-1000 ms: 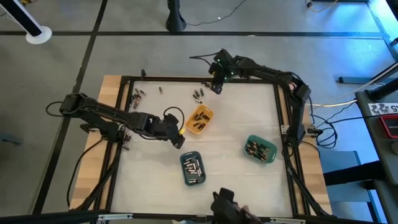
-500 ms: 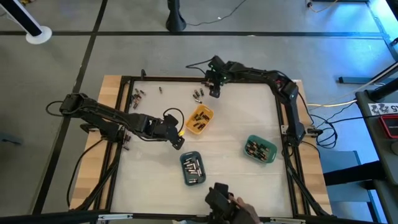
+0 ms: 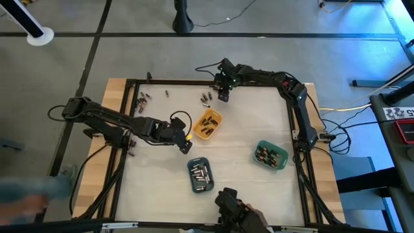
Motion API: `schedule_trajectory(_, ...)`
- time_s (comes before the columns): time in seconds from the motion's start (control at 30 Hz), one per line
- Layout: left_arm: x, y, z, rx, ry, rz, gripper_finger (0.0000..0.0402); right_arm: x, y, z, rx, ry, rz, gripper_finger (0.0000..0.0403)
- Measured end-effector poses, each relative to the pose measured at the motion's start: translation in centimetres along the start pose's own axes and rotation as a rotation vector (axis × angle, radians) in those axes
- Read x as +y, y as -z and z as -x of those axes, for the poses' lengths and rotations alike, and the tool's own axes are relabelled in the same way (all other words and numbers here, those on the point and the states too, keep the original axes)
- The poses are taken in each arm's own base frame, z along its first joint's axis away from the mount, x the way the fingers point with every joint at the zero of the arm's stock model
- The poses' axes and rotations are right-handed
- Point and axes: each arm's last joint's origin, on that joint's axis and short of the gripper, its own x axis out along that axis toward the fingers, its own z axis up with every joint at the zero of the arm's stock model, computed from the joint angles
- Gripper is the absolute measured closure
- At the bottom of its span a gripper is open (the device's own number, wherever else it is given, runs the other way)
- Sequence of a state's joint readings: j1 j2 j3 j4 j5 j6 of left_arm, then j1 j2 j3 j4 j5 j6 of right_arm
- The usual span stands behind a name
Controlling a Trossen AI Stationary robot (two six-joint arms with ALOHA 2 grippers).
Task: Sort batteries
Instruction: Put the black battery into the green bin
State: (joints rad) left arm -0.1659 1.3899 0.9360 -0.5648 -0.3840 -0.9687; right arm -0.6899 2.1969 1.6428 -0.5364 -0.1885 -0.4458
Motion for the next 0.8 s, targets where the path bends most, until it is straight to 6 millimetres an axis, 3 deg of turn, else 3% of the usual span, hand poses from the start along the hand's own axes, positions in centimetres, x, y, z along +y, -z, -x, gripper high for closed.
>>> schedule_trajectory(0.33,0.2,-0.2,-0.1,-0.003,-0.006,0.014,0.0229,-0.3,0.7,-1.8,0.026,-0.013,-0.023,0.0231)
schedule_trajectory(0.47,0.2,-0.2,-0.1,-0.003,-0.006,0.023,0.0229,-0.2,0.8,-1.9,0.057,-0.011,-0.038,0.027)
schedule_trajectory(0.67,0.2,-0.2,-0.1,-0.003,-0.006,0.027,0.0229,-0.2,0.9,-1.9,0.075,0.01,-0.063,0.0366)
schedule_trajectory(0.8,0.1,-0.2,-0.1,-0.002,-0.004,0.026,0.0229,-0.3,0.9,-1.9,0.077,0.038,-0.078,0.0367)
